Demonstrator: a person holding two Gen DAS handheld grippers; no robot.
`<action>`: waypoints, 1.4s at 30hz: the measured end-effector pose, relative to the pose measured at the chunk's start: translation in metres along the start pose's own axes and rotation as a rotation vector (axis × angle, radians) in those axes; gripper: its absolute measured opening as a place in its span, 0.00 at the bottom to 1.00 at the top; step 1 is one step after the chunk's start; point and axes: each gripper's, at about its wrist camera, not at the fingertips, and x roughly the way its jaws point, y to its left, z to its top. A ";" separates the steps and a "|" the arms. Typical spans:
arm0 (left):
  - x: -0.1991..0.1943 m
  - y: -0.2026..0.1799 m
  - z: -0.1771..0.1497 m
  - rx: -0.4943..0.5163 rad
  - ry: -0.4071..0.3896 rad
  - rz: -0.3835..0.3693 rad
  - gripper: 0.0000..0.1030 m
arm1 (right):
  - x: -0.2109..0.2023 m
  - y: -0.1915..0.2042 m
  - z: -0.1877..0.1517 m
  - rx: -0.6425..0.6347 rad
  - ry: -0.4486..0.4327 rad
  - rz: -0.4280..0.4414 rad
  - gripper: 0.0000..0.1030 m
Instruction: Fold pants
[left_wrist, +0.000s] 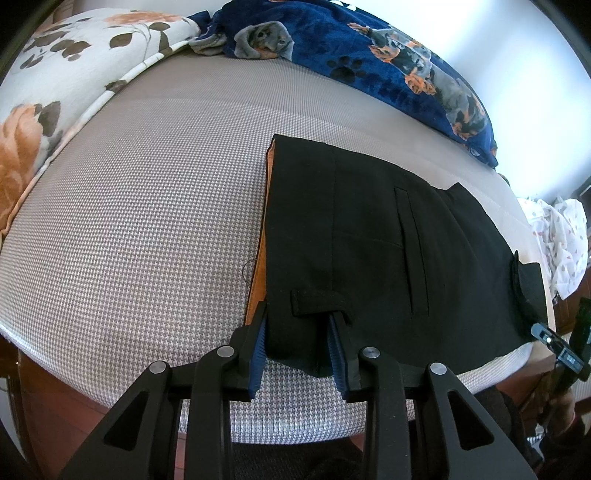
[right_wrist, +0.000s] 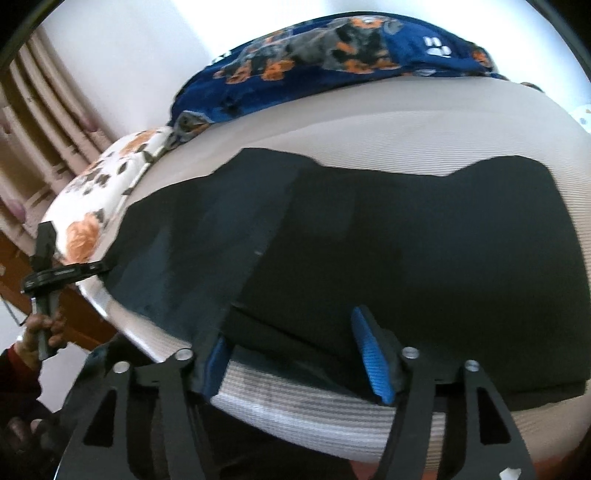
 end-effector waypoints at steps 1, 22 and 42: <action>0.000 0.000 0.000 0.001 0.000 0.000 0.31 | 0.000 0.001 -0.001 0.002 0.002 0.023 0.64; 0.002 -0.005 -0.001 0.029 -0.002 0.010 0.34 | -0.005 -0.033 0.004 0.184 -0.006 0.244 0.51; 0.002 -0.004 -0.003 0.032 -0.007 0.010 0.35 | -0.036 -0.215 0.059 0.590 -0.113 0.059 0.11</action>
